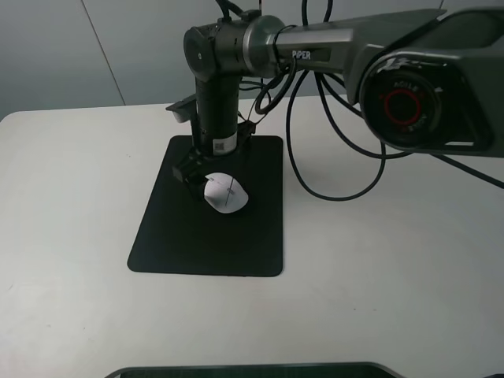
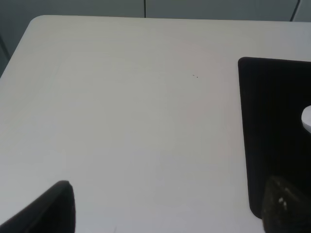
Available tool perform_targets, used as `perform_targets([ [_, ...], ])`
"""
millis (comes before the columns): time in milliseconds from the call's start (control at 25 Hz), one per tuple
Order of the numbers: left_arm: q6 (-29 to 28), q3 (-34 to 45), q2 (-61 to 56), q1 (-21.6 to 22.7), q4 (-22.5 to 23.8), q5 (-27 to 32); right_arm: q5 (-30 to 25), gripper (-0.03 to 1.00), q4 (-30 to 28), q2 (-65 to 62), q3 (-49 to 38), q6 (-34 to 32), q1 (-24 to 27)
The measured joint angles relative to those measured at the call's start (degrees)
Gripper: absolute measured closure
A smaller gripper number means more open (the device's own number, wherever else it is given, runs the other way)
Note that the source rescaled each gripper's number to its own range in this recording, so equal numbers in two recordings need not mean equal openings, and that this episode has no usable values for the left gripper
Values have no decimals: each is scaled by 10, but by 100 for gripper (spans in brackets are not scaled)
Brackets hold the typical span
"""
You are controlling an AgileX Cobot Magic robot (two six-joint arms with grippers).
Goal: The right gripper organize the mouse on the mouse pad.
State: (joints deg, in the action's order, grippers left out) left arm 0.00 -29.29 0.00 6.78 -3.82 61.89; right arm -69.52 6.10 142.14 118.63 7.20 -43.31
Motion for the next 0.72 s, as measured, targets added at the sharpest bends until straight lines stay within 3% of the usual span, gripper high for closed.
perform_targets([
  [560,0,0,0,0,0,0,-4,-3,-70,-189,0,-1,33],
  [720,0,0,0,0,0,0,-3,-3,-75,-248,-62,-5,51],
])
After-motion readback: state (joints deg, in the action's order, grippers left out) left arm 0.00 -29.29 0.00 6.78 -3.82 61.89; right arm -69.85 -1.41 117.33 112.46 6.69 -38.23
